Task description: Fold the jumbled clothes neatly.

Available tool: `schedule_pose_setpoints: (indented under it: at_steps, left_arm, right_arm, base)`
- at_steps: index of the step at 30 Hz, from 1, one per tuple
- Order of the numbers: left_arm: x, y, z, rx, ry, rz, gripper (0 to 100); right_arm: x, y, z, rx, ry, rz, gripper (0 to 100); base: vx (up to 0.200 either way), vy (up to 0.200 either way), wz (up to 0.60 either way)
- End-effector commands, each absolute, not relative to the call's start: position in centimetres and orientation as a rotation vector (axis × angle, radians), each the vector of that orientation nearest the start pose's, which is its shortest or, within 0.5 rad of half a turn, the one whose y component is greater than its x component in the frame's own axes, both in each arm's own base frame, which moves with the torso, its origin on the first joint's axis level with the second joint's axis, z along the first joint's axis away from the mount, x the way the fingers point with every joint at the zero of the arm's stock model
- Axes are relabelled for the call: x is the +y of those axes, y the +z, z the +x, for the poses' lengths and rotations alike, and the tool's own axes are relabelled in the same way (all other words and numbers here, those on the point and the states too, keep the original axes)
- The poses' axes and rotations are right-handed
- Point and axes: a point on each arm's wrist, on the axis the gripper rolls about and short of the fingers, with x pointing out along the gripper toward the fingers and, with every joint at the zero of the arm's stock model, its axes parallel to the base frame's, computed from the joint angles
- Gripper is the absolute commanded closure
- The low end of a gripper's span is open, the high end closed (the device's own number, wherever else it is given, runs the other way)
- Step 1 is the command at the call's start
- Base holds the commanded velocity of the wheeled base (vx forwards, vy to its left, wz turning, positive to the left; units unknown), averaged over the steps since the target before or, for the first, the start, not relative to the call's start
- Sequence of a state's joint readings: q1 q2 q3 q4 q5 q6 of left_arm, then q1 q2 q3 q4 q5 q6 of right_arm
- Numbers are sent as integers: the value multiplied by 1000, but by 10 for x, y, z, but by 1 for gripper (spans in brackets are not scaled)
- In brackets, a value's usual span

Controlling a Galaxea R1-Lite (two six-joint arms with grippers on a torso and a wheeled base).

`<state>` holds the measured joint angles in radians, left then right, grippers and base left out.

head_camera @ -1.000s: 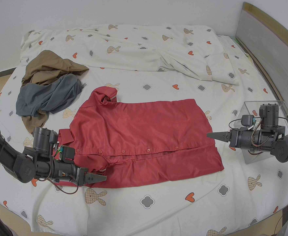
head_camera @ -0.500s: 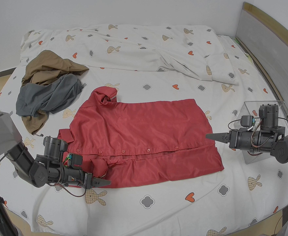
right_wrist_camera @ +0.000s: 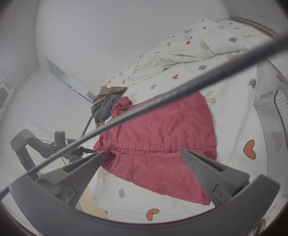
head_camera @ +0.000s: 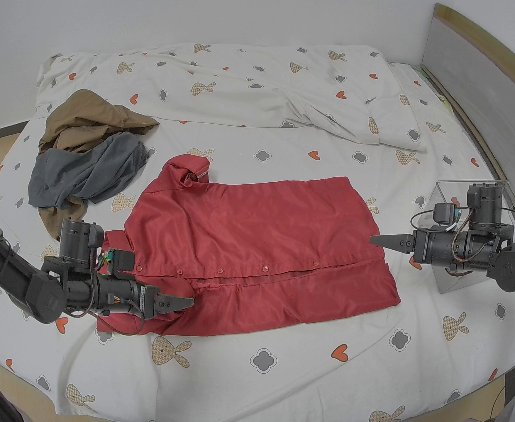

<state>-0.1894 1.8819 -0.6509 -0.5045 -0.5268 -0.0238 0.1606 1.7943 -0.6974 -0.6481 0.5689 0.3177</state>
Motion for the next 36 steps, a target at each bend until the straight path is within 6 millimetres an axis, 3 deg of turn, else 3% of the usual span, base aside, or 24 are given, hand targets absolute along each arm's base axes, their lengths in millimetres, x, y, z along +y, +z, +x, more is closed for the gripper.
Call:
schedule_pose_setpoints:
  at_steps: [1,4,10,27,30,32,36]
  left_arm:
    - [-70,105,290,679,-693,-140,0]
    - [-75,98,298,695,-701,-139,0]
    - [-89,66,317,780,-720,-142,0]
    - [-87,22,326,929,-688,-173,0]
    - [-83,25,327,918,-680,-175,0]
    - [-81,39,324,881,-679,-174,0]
    - [-69,89,302,753,-667,-180,0]
  right_arm:
    - [61,130,296,557,644,390,0]
    - [61,130,296,558,646,390,0]
    - [61,129,296,561,645,390,0]
    - [63,124,298,576,646,390,0]
    - [63,118,301,595,641,392,0]
    - [64,116,301,600,643,393,0]
    - [64,117,301,598,642,392,0]
  base:
    - [0,0,0]
    - [0,0,0]
    - [0,0,0]
    - [0,0,0]
    - [0,0,0]
    - [0,0,0]
    - [0,0,0]
